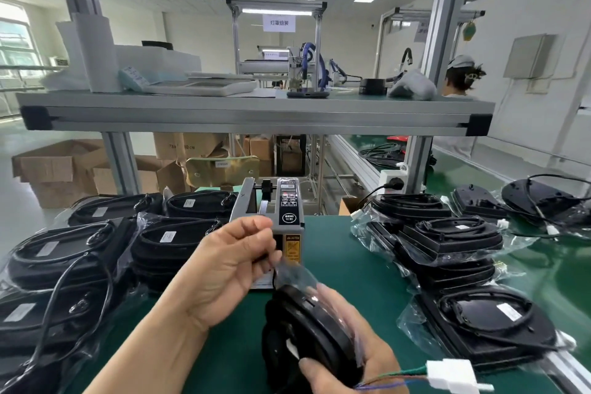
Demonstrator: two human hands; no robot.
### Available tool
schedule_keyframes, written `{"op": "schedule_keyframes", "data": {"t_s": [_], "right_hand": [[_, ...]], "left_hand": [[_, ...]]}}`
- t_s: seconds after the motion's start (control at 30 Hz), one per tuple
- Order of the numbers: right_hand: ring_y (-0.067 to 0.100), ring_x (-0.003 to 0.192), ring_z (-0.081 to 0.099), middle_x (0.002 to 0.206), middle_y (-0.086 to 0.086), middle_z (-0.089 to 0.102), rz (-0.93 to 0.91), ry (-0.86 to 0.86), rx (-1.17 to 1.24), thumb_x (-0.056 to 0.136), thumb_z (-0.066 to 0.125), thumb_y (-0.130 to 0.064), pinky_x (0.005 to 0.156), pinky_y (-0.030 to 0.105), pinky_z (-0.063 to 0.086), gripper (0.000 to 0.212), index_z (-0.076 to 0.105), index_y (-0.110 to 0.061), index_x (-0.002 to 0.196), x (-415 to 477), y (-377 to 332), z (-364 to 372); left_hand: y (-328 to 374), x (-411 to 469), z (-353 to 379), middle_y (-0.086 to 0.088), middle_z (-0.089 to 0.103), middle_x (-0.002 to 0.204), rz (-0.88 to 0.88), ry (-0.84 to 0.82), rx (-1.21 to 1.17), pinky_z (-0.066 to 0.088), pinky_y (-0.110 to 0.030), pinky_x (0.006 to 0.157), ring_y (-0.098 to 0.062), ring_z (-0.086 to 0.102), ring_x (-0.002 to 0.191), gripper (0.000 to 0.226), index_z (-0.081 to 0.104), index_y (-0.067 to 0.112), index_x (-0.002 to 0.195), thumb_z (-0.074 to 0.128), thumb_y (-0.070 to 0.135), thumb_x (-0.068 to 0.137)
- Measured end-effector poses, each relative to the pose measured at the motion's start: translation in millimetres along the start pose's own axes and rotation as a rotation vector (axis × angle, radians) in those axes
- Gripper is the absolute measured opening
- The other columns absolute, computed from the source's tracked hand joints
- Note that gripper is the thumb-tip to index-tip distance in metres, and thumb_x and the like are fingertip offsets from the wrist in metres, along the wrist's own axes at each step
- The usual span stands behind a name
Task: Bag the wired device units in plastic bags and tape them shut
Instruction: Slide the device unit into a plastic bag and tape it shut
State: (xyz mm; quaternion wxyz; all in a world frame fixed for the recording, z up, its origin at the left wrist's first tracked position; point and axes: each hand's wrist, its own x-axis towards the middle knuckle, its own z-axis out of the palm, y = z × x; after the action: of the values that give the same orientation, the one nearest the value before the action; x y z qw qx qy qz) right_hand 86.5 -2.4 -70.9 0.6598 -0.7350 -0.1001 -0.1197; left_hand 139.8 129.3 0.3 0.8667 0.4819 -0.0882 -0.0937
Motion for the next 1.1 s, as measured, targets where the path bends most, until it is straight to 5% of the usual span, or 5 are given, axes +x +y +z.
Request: {"op": "schedule_keyframes", "data": {"t_s": [0.1,0.23,0.4,0.7,1.1], "right_hand": [[-0.001,0.093,0.072,0.102,-0.018,0.076,-0.079,0.077,0.077,0.061,0.084,0.010,0.078,0.003,0.049,0.077,0.069,-0.036,0.120,-34,-7,-48],[-0.002,0.107,0.067,0.124,-0.019,0.068,-0.197,0.128,-0.109,0.056,0.083,-0.013,0.092,0.014,0.050,0.065,0.067,-0.034,0.115,-32,1,-52],[-0.004,0.096,0.069,0.115,-0.022,0.070,-0.163,0.113,-0.100,0.068,0.083,0.002,0.081,0.005,0.047,0.070,0.059,-0.044,0.114,-27,11,-58],[0.003,0.088,0.072,0.101,-0.014,0.075,-0.164,0.156,-0.025,0.069,0.080,0.013,0.076,0.006,0.050,0.074,0.066,-0.047,0.110,-30,11,-56],[0.005,0.091,0.072,0.102,-0.015,0.076,-0.141,0.090,0.039,0.065,0.077,-0.014,0.077,0.009,0.051,0.061,0.063,-0.049,0.113,-34,10,-53]], "left_hand": [[4,10,-26,-0.001,0.066,0.072,0.069,0.324,0.084,0.055,-0.027,0.067,-0.011,0.063,0.067,0.008,0.071,0.012,0.089,0.071,0.015,0.081],[-24,17,-56,0.001,0.065,0.070,-0.065,0.604,0.260,0.048,-0.023,0.056,-0.010,0.061,0.062,0.009,0.071,0.012,0.088,0.068,0.019,0.093],[-47,35,-52,0.005,0.063,0.056,-0.176,0.620,0.215,0.039,-0.016,0.038,-0.003,0.053,0.042,0.006,0.069,0.011,0.087,0.069,0.015,0.092],[-55,73,-45,0.008,0.057,0.045,-0.325,0.725,0.076,0.033,-0.014,0.038,-0.002,0.054,0.043,0.018,0.060,0.016,0.077,0.068,0.019,0.093],[-59,71,-27,0.007,0.049,0.039,-0.136,0.813,0.005,0.030,-0.015,0.033,-0.003,0.044,0.032,0.020,0.052,0.014,0.071,0.066,0.007,0.085]]}}
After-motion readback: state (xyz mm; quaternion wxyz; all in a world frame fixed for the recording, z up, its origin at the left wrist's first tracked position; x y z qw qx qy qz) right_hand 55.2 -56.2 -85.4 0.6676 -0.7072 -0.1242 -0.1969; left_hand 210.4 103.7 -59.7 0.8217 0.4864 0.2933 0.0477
